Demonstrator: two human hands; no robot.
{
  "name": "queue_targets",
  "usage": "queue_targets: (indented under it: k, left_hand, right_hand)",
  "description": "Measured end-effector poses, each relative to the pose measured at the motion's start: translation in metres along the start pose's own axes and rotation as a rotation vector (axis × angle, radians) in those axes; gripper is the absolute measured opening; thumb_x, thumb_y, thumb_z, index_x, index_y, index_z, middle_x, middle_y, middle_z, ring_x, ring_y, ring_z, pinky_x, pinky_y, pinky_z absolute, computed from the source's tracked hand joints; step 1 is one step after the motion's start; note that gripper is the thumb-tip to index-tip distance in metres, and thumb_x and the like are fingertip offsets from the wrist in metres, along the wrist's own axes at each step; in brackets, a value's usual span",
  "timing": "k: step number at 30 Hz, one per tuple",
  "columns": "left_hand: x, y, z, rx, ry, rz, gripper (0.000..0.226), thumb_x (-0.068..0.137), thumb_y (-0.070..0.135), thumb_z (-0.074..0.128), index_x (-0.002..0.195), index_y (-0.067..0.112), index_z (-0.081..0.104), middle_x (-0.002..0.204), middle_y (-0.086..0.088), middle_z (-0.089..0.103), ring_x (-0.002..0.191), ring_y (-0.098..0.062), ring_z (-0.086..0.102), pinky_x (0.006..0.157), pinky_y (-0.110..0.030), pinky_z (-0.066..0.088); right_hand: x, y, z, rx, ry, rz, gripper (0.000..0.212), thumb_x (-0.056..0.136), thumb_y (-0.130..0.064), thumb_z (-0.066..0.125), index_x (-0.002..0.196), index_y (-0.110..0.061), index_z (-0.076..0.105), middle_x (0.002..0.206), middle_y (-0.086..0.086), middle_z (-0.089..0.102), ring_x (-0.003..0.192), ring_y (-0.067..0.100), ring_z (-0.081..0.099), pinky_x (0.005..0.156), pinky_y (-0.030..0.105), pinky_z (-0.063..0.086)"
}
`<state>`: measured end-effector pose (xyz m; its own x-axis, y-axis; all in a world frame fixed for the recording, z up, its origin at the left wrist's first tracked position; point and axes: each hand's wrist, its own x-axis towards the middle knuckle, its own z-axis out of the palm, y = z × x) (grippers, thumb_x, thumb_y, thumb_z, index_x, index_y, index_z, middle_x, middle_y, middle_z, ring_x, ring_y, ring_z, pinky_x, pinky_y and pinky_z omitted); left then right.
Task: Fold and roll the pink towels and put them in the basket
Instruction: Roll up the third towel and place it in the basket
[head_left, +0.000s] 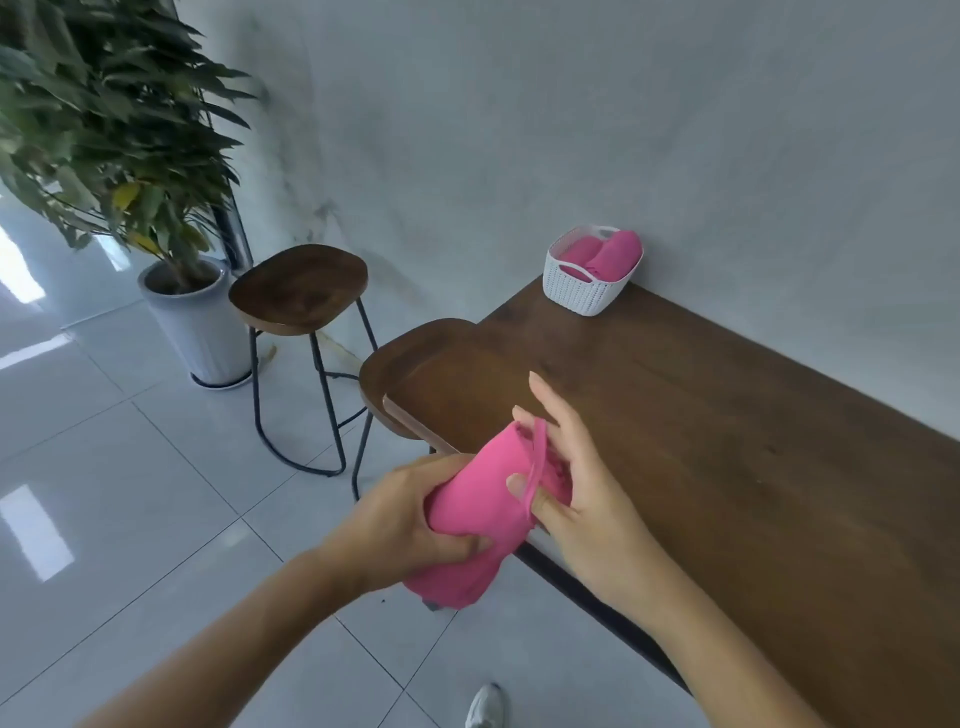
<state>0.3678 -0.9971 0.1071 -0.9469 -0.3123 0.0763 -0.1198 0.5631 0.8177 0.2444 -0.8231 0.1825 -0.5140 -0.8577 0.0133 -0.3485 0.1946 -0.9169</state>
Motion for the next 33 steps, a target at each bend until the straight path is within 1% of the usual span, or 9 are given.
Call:
queue_targets:
  k: [4, 8, 13, 15, 18, 22, 25, 28, 33]
  left_hand:
    - [0.036, 0.017, -0.004, 0.118, -0.07, 0.067, 0.06, 0.076, 0.053, 0.077, 0.132, 0.041, 0.057, 0.114, 0.022, 0.06, 0.105, -0.003, 0.06, 0.082, -0.027, 0.058]
    - [0.083, 0.048, -0.019, 0.404, -0.141, 0.193, 0.062, 0.082, 0.056, 0.075, 0.137, 0.04, 0.052, 0.11, 0.025, 0.053, 0.101, 0.001, 0.054, 0.079, -0.005, 0.043]
    - [0.139, 0.071, -0.029, 0.648, -0.251, 0.254, 0.07, 0.083, 0.067, 0.067, 0.143, 0.043, 0.041, 0.123, 0.021, 0.055, 0.108, -0.001, 0.051, 0.08, -0.001, 0.03]
    - [0.158, 0.072, -0.029, 0.637, -0.22, 0.235, 0.074, 0.077, 0.074, 0.068, 0.14, 0.045, 0.042, 0.125, 0.025, 0.056, 0.109, 0.0, 0.053, 0.083, -0.003, 0.034]
    - [0.183, 0.072, -0.026, 0.639, -0.165, 0.217, 0.071, 0.071, 0.078, 0.069, 0.13, 0.045, 0.047, 0.115, 0.029, 0.055, 0.102, 0.003, 0.052, 0.076, -0.002, 0.034]
    - [0.211, 0.07, -0.007, 0.677, -0.198, 0.234, 0.069, 0.072, 0.076, 0.068, 0.13, 0.041, 0.053, 0.116, 0.022, 0.062, 0.104, -0.001, 0.057, 0.078, 0.0, 0.031]
    - [0.231, 0.064, 0.007, 0.669, -0.213, 0.22, 0.068, 0.072, 0.074, 0.069, 0.128, 0.039, 0.054, 0.114, 0.021, 0.063, 0.104, -0.003, 0.059, 0.08, -0.002, 0.032]
    - [0.251, 0.06, 0.016, 0.634, -0.195, 0.203, 0.067, 0.071, 0.074, 0.071, 0.125, 0.037, 0.055, 0.111, 0.022, 0.062, 0.1, -0.001, 0.058, 0.079, -0.004, 0.036]
    - [0.281, 0.051, 0.026, 0.627, -0.153, 0.204, 0.067, 0.071, 0.074, 0.07, 0.123, 0.034, 0.056, 0.109, 0.02, 0.064, 0.095, -0.002, 0.059, 0.078, -0.009, 0.04]
  right_hand:
    - [0.016, 0.003, -0.034, 0.052, 0.071, -0.043, 0.1, 0.083, -0.029, 0.08, 0.146, -0.069, 0.014, 0.15, -0.022, 0.047, 0.133, -0.009, 0.046, 0.109, 0.027, 0.04]
    - [0.041, 0.009, -0.07, -0.019, 0.054, -0.062, 0.107, 0.079, -0.026, 0.085, 0.146, -0.068, 0.013, 0.139, -0.031, 0.054, 0.129, -0.008, 0.05, 0.106, 0.028, 0.047]
    - [0.065, 0.022, -0.103, -0.073, 0.031, -0.046, 0.107, 0.076, -0.029, 0.088, 0.142, -0.07, 0.015, 0.123, -0.034, 0.059, 0.117, -0.006, 0.058, 0.091, 0.032, 0.059]
    - [0.074, 0.027, -0.118, -0.062, 0.05, -0.051, 0.102, 0.078, -0.032, 0.086, 0.143, -0.068, 0.015, 0.119, -0.032, 0.059, 0.114, -0.005, 0.059, 0.086, 0.03, 0.061]
    - [0.088, 0.041, -0.137, -0.1, 0.036, -0.023, 0.095, 0.082, -0.038, 0.082, 0.141, -0.068, 0.015, 0.11, -0.028, 0.054, 0.106, -0.002, 0.062, 0.081, 0.026, 0.061]
    - [0.109, 0.064, -0.161, -0.18, -0.088, 0.057, 0.086, 0.087, -0.039, 0.076, 0.141, -0.067, 0.015, 0.116, -0.019, 0.048, 0.101, 0.011, 0.065, 0.079, 0.026, 0.061]
    - [0.122, 0.078, -0.179, -0.229, -0.126, 0.074, 0.084, 0.09, -0.03, 0.071, 0.143, -0.063, 0.013, 0.114, -0.019, 0.045, 0.098, 0.01, 0.063, 0.078, 0.023, 0.059]
    - [0.133, 0.087, -0.192, -0.255, -0.075, 0.092, 0.083, 0.091, -0.02, 0.065, 0.142, -0.056, 0.011, 0.113, -0.015, 0.045, 0.097, 0.01, 0.061, 0.07, 0.022, 0.057]
    - [0.147, 0.099, -0.211, -0.436, 0.055, 0.078, 0.081, 0.089, -0.033, 0.066, 0.142, -0.051, 0.008, 0.122, -0.012, 0.032, 0.111, 0.009, 0.05, 0.087, 0.038, 0.056]
